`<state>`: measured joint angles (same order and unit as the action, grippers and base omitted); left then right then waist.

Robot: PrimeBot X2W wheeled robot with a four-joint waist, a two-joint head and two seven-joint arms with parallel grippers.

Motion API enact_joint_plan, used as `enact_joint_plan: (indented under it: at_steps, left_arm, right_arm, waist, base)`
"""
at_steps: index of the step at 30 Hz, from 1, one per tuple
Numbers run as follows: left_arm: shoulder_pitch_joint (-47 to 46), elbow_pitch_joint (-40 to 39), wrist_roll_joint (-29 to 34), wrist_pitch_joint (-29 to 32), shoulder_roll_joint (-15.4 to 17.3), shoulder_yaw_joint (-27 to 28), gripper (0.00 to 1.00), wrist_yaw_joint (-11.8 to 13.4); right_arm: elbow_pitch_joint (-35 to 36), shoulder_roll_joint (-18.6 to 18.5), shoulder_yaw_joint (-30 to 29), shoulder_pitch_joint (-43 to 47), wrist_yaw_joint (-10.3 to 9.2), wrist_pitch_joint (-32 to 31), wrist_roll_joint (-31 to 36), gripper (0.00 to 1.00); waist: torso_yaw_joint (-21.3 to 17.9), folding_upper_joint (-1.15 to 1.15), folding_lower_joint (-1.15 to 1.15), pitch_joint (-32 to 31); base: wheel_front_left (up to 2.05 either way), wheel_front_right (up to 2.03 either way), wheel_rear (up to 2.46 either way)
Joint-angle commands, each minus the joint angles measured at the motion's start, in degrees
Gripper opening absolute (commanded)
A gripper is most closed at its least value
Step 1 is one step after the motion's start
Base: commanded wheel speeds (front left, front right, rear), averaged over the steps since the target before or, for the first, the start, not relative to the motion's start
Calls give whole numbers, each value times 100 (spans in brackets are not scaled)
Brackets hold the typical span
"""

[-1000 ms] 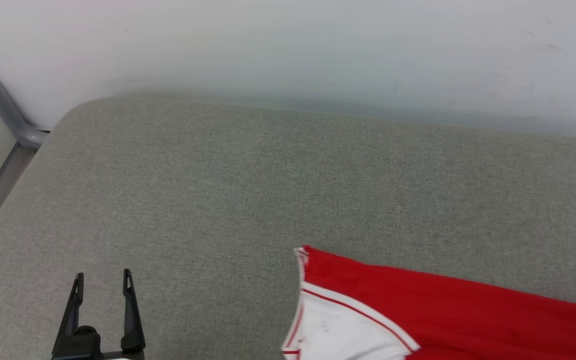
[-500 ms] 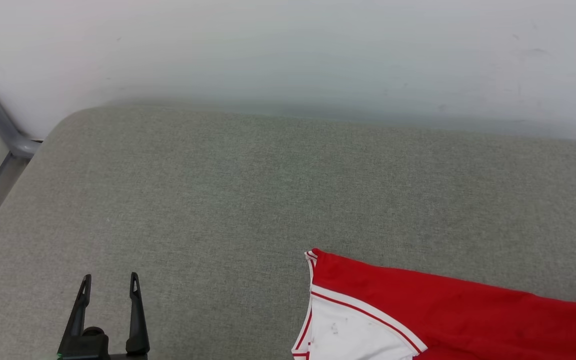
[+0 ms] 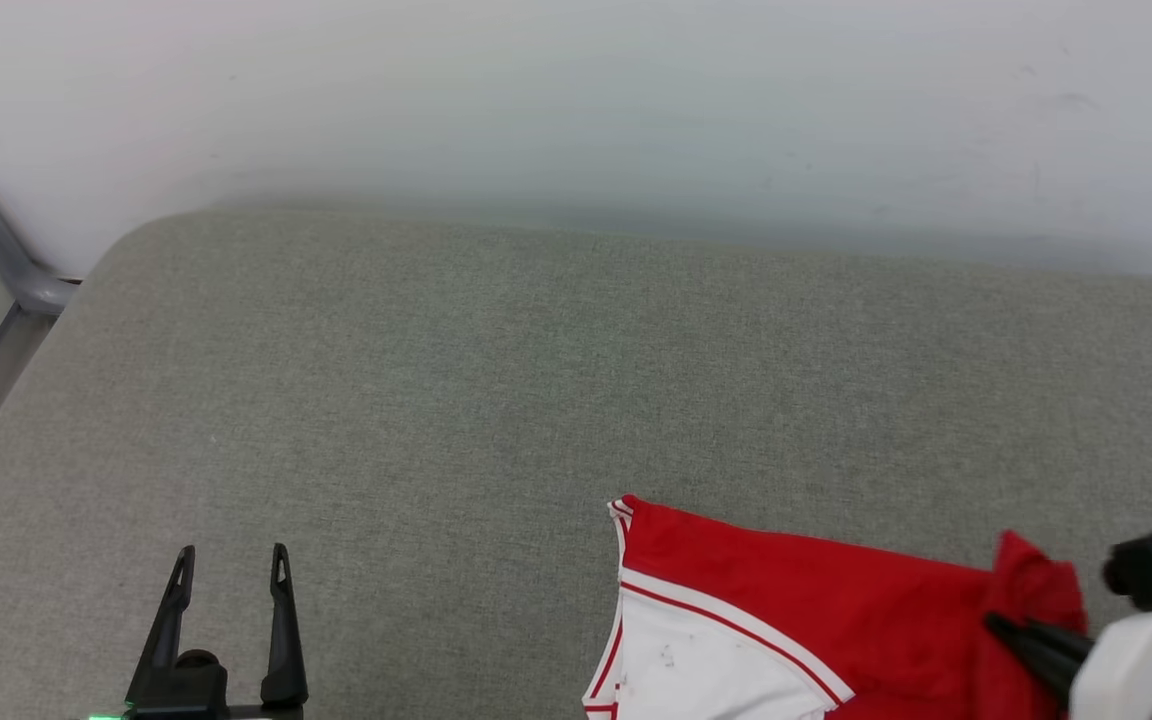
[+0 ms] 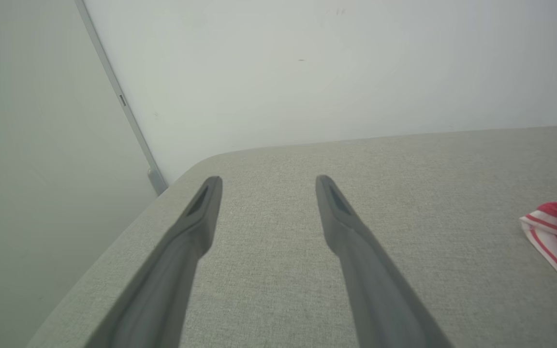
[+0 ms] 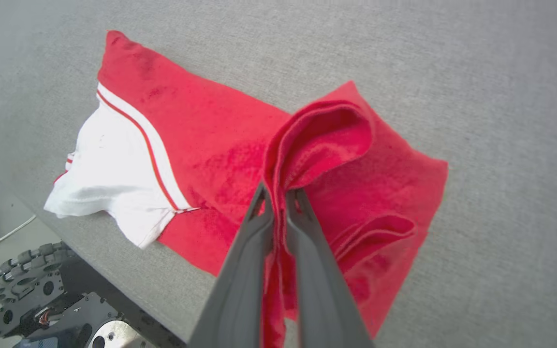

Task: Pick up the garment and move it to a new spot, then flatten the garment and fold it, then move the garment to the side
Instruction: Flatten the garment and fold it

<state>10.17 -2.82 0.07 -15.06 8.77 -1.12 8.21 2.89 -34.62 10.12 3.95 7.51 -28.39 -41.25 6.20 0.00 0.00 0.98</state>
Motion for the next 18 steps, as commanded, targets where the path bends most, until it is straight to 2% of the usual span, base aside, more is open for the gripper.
enact_joint_plan:
  at_steps: [1, 8, 12, 18]
  left_arm:
    - [-87, 8, -10, -14, 26, 3, 100, -7]
    - [-181, 48, -17, -14, 8, -51, 100, -19]
    - [-241, 73, -16, -14, -3, -89, 100, -39]
    - [-309, 80, -21, -14, -27, -104, 100, -29]
  right_arm:
    - [92, 67, 64, -95, -5, -26, 47, 0]
    - [520, 260, 1140, -807, -5, -342, 373, 0]
    - [390, 291, 1828, -1390, -5, -342, 382, 0]
    - [-1, 544, 2807, -2312, -5, -184, 390, 0]
  waist:
    - [12, 0, 0, 19]
    - [94, 0, 0, 129]
    - [167, 0, 0, 175]
    - [248, 0, 0, 255]
  base:
    - [0, 0, 0]
    - [0, 0, 0]
    - [0, 0, 0]
    - [0, 0, 0]
